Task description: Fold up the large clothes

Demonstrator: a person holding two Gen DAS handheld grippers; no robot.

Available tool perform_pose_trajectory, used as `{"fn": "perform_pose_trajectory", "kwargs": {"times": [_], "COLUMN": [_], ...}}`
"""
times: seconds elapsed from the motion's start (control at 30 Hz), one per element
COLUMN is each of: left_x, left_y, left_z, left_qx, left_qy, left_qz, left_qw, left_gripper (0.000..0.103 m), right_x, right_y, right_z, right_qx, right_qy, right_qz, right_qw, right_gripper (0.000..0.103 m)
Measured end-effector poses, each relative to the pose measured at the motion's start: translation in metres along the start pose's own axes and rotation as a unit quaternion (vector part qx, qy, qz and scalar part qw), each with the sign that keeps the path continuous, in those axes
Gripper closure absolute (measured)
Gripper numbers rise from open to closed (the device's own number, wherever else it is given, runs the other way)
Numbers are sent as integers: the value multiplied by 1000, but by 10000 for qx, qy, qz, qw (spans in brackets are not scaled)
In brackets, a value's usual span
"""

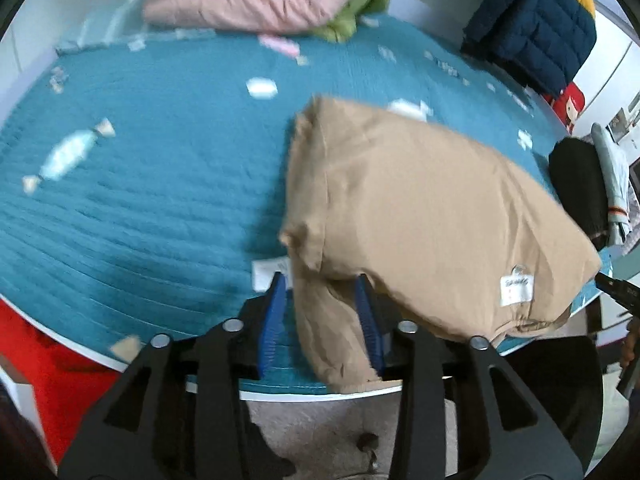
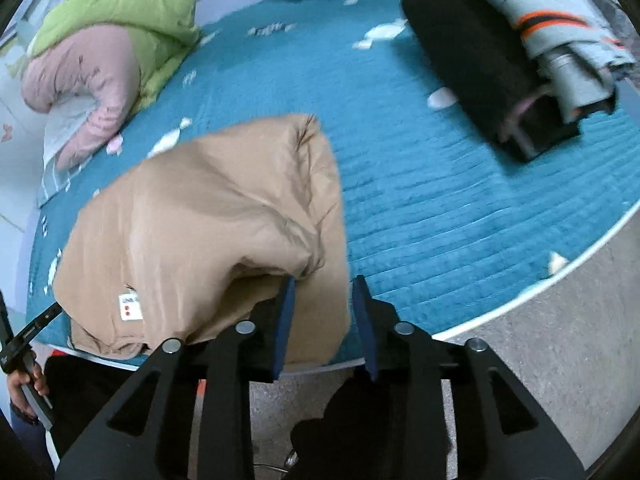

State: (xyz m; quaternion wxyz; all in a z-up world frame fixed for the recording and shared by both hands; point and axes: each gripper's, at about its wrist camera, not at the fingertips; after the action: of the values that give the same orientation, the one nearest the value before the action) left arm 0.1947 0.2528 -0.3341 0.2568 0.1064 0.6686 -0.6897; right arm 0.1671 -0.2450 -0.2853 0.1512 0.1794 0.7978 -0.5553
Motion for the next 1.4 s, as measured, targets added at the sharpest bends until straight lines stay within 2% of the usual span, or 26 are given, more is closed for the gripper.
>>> {"fn": "perform_pose_trajectory", "kwargs": {"times": [0.07,0.13,0.17,0.3,0.33,0.4,0.47,0.5,0.53,0.57,0.6,0.67,0.73,0.9,1.0,1.07,1.2,1.3,1.4], "left_x": [-10,-22,-30,-54,-56,-52,-37,-24,-16,-4,6,17,22,23,18,14,5,-6,-9], "left_y": [-18,-28,-27,-8,4,26,49,61,67,75,78,77,75,73,66,54,33,27,31], "left_z": [4,12,17,40,47,58,64,61,58,52,48,47,51,46,39,33,33,28,8], "left_qx": [-84,-51,-18,164,234,114,-91,-107,-36,68,173,188,82,266,446,596,580,658,799], "left_qy": [100,186,191,77,101,201,223,55,-90,-349,-539,-509,-380,-435,-512,-582,-429,-658,-1048], "left_qz": [300,540,587,552,396,12,-465,-715,-863,-1030,-1106,-996,-933,-981,-1080,-972,-657,-525,-541], "left_qw": [9995,9984,9981,9983,9989,9997,9986,9974,9962,9940,9922,9936,9949,9939,9918,9918,9952,9943,9898], "left_gripper": [56,55,48,46,46,46,46,46,46,45,45,45,45,44,35,33,29,24,20], "right_x": [-4,-15,-20,-36,-37,-36,-26,-21,-12,-3,2,14,15,12,11,8,-11,-31,-53], "right_y": [-17,-28,-28,3,15,45,72,83,94,100,104,105,103,103,98,83,67,75,100], "right_z": [-4,-14,-19,-55,-62,-64,-52,-46,-34,-23,-16,6,12,1,-10,-25,-67,-96,-129], "right_qx": [-4,-299,-377,-832,-883,-741,-394,-289,-170,-34,25,-120,-223,57,97,147,-107,-522,-838], "right_qy": [-11,59,78,172,223,380,626,711,834,858,849,1077,1204,907,763,594,140,-77,-234], "right_qz": [231,439,469,367,285,10,-390,-605,-842,-949,-983,-905,-842,-802,-668,-432,-13,4,-93], "right_qw": [9997,9986,9982,9957,9954,9965,9965,9952,9928,9918,9915,9900,9889,9926,9948,9972,9998,9986,9962], "right_gripper": [73,73,73,75,75,77,87,88,95,102,103,103,103,103,103,97,97,97,98]}}
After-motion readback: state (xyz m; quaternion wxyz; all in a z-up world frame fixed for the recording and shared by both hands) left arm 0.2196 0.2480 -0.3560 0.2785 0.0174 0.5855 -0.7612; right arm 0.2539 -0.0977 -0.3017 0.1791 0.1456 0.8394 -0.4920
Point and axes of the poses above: each gripper's, at about its wrist camera, not at the fingertips, and y roughly the way its jaws point, z to its right, x to its underside, and after that the axes turned 9 degrees about -x, right-handed
